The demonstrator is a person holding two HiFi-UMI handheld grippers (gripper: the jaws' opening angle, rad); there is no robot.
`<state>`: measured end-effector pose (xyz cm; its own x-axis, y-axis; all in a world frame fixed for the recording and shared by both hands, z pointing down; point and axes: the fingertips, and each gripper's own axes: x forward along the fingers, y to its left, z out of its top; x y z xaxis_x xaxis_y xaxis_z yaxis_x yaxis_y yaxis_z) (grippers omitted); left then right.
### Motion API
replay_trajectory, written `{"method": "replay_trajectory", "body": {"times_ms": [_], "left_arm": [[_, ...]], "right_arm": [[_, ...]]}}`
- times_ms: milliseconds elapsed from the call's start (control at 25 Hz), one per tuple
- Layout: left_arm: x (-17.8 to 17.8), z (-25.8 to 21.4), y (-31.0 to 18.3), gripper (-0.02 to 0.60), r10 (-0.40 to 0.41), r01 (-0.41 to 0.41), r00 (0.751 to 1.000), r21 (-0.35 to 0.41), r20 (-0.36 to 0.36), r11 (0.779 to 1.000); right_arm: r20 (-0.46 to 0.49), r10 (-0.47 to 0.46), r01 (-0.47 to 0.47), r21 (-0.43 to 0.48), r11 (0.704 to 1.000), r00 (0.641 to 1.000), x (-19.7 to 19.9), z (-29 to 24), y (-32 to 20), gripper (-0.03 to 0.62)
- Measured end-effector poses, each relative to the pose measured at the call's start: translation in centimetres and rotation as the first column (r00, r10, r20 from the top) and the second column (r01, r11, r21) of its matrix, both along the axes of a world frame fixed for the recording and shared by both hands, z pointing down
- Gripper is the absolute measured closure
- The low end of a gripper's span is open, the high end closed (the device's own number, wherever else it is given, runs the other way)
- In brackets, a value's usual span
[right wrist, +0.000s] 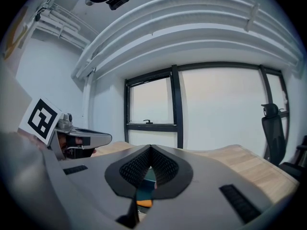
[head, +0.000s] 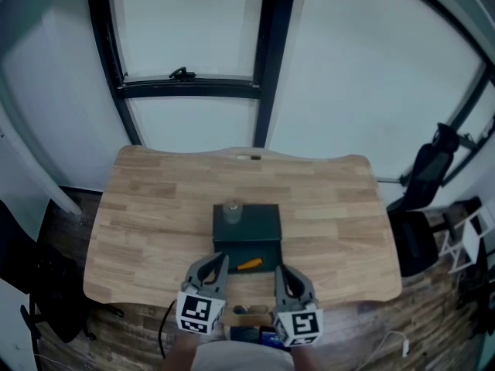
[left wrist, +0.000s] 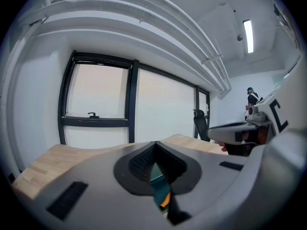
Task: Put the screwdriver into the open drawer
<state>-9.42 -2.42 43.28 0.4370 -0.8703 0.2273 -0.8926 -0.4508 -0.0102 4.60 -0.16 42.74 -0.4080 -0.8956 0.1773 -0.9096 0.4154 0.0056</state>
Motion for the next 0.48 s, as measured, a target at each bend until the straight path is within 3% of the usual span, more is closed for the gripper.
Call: {"method": "replay_trajectory", "body": {"times_ms": [120,480], "left_arm": [[0.3,-0.1,-0.1,0.583,0.01,-0.01,1.0,0.004,0.014,1.0],[1.0,-0.1,-0.3,0.583,0.032,-0.032,0.999,-0.001,0.003,0.999]], "right_arm": [[0.011,-0.007,0.008,-0.026,1.0,1.0,-0.3,-0.2,0.2,0.597],[-0.015,0.023,-0.023,0.007,1.0,1.0,0.8,-0.1,0.1,0.597]]}}
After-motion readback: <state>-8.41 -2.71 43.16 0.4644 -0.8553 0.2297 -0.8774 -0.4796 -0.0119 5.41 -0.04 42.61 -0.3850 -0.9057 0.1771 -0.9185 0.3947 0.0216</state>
